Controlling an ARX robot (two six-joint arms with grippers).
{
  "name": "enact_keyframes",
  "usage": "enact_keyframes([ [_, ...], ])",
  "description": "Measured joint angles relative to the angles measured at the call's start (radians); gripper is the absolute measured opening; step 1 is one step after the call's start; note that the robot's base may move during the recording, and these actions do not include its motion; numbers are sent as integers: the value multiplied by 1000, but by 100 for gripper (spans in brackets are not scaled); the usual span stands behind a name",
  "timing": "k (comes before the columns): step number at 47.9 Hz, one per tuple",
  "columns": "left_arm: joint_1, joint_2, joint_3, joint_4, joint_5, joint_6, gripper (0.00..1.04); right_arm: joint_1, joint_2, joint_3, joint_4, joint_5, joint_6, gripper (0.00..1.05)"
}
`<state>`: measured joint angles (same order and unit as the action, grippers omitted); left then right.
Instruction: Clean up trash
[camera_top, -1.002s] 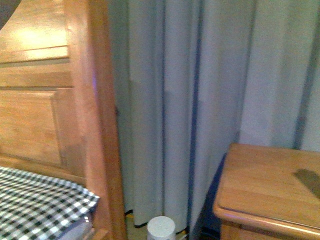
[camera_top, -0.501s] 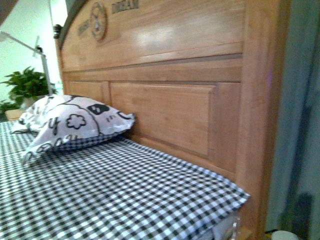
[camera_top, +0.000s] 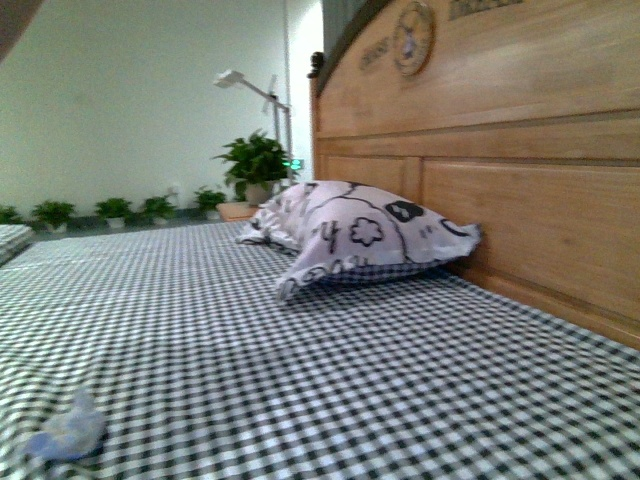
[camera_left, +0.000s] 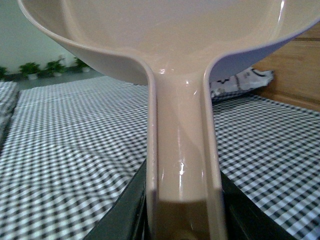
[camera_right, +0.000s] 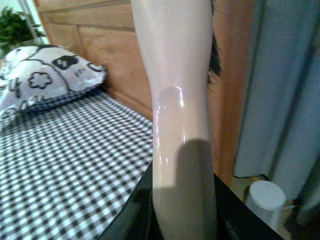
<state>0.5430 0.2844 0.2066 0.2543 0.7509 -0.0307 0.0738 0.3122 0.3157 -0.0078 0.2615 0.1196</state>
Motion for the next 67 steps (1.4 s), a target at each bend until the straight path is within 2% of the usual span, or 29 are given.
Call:
enact_keyframes([
  [28, 0, 0, 2, -18, -9, 6, 27, 2, 0, 0, 0, -7, -2, 19],
  [30, 2, 11, 33, -116, -29, 38, 27, 2, 0, 0, 0, -6, -2, 19],
  [32, 26, 62, 108, -304, -19, 79, 27, 1, -3, 0, 0, 4, -1, 19],
  [35, 42, 129, 155, -410, -28, 140, 27, 0, -3, 0, 0, 3, -1, 19],
  [49, 6, 563, 257, -265, 11, 528, 27, 1, -2, 0, 0, 0, -1, 19],
  [58, -60, 804, 347, -275, 8, 870, 27, 1, -2, 0, 0, -1, -1, 19],
  [67, -132, 948, 396, -279, -22, 994, 27, 1, -2, 0, 0, 0, -1, 19],
])
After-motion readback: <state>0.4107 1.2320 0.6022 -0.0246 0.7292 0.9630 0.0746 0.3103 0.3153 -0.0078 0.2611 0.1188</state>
